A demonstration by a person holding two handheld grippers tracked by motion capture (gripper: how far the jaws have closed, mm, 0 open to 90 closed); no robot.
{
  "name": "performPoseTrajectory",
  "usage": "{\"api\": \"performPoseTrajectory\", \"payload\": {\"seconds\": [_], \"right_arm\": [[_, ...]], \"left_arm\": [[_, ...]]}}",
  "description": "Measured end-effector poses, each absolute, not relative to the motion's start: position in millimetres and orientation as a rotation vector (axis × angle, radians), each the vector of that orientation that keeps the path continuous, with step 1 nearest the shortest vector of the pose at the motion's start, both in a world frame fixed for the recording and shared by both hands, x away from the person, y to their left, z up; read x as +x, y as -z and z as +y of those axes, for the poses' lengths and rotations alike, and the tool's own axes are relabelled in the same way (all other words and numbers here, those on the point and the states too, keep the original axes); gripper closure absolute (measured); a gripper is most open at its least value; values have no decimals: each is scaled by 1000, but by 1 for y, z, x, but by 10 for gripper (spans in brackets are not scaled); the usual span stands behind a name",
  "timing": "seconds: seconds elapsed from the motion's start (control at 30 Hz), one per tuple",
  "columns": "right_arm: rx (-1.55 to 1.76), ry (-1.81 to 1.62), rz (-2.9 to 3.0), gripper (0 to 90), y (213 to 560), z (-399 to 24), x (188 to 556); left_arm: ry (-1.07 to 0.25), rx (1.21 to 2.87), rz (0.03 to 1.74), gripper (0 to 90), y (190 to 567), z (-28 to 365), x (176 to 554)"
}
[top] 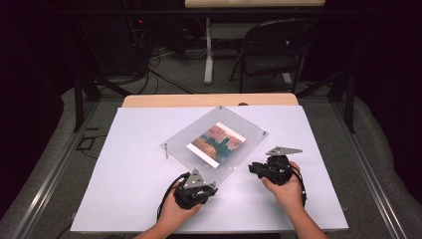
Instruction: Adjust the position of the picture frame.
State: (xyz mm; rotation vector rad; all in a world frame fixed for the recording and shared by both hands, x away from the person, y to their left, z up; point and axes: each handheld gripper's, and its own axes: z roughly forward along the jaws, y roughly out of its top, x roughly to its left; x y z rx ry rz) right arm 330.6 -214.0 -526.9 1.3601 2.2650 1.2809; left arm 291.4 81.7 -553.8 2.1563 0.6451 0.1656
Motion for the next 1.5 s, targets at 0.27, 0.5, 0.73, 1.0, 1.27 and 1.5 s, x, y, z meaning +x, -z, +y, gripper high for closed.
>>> {"api": "performPoseTrajectory", "payload": {"seconds": [0.27,0.5,0.73,1.0,1.27,1.5], "right_arm": [[1288,-1288,2248,588,529,-210,324],[1253,-1303,2237,534,529,-208,315],[1251,-1314,2253,507,529,-205,308],[1257,-1323,2249,504,534,-205,308],[1220,-1294,2259,505,537,-201,307],[1211,-1290,2274,515,537,-199,306]], "left_arm": [[-124,2174,607,531,555,83,285],[-142,2130,597,454,546,96,280],[-145,2076,623,443,538,116,275],[-205,2034,725,433,534,150,279],[-322,1975,884,433,531,192,299],[-380,1933,961,447,534,220,313]]}}
